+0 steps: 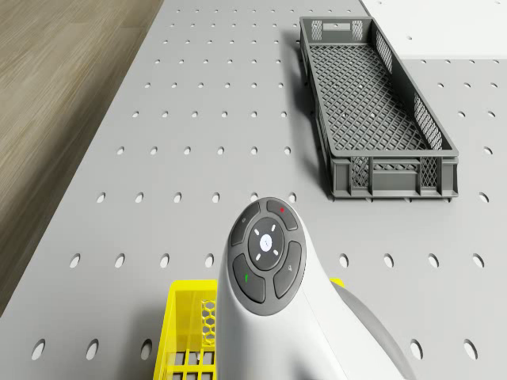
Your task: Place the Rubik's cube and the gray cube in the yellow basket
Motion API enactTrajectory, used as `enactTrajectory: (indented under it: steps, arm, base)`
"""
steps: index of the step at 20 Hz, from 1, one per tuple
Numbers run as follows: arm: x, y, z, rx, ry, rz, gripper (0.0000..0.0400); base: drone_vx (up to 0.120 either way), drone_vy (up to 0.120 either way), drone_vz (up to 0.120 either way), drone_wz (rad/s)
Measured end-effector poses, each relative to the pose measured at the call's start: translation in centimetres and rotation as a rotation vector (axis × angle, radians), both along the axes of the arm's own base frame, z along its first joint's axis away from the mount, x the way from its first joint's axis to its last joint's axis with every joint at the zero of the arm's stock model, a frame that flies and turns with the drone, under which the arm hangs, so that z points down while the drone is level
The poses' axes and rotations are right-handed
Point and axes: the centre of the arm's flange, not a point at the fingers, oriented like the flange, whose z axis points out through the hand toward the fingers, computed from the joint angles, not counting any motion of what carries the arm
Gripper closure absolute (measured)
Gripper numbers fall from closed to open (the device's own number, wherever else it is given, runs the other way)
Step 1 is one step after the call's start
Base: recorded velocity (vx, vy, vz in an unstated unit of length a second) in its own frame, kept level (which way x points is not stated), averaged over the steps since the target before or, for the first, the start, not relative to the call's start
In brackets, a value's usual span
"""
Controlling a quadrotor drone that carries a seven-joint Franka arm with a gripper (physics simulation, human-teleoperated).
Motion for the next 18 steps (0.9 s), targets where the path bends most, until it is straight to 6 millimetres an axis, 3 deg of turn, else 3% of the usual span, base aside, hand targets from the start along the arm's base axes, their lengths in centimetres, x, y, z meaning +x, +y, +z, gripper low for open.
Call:
enactTrajectory:
  steps: [5,8,12,18]
  arm:
    - [0.0,0.0,1.4,0.000,0.000,0.000,0.0150]
    - [0.0,0.0,1.7,0.000,0.000,0.000,0.0077]
    - [0.0,0.0,0.8,0.000,0.000,0.000,0.0028]
    - [0.0,0.0,-1.2,0.000,0.000,0.000,0.0006]
  base:
    - [0.000,0.000,0.000,0.000]
    - [0.000,0.000,0.000,0.000]
    - [0.000,0.000,0.000,0.000]
    - [0.000,0.000,0.000,0.000]
